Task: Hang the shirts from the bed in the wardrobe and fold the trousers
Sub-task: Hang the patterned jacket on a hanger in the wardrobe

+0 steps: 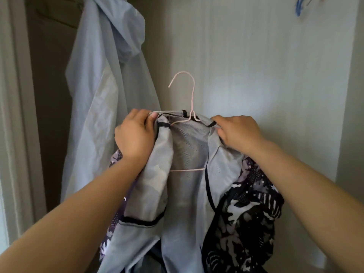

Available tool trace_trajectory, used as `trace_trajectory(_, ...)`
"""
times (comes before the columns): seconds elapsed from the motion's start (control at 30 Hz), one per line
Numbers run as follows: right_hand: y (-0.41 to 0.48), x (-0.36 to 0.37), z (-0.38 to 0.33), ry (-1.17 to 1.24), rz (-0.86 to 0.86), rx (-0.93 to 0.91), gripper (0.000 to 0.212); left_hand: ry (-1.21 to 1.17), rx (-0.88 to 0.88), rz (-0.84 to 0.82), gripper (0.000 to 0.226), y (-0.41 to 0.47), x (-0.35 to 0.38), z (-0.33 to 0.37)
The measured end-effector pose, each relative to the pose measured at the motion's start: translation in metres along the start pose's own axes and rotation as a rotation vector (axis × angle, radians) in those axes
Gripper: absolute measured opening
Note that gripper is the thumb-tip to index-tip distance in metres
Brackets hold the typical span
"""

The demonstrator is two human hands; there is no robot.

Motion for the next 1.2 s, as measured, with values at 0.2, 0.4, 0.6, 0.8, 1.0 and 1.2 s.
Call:
trace_trajectory(0.2, 0.001, 0.001, 0.0, 0.486, 0.269, 0.543, 0.024, 0.128, 0.701, -0.169, 0.041, -0.058, 0.013, 0.009)
trace_trajectory(0.4, -0.008, 0.002, 0.012, 0.707, 0.187, 0.648, 0.017, 0.021, 0.108, -0.351, 0.066, -0.023, 0.019, -0.007)
trace_trajectory(0.6, -0.005, -0.014, 0.02, 0.88, -0.028, 0.652, 0.033, 0.074, 0.338, -0.337, 0.048, -0.016, 0.02, -0.023)
trace_trajectory(0.8, 0.02, -0.032, 0.018, 0.807, 0.094, 0.601, 0.035, -0.013, 0.367, -0.28, 0.04, -0.028, 0.028, -0.011)
trace_trajectory(1.0, 0.0, -0.017, 0.017, 0.399, -0.566, 0.319, 0.039, 0.034, 0.036, -0.384, 0.037, -0.029, 0.036, -0.032)
trace_trajectory(1.2, -0.002, -0.016, 0.022, 0.429, -0.544, 0.33, 0.036, -0.087, -0.079, -0.421, 0.032, -0.026, 0.036, -0.039)
Point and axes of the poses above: each hand's wrist, its own y-axis towards the middle knuckle, its own x-axis out of the palm, z = x × y, the point moved 1 cm from there along y, towards the middle knuckle, and after that the axes turned 3 degrees about z, right-handed, at the moved point
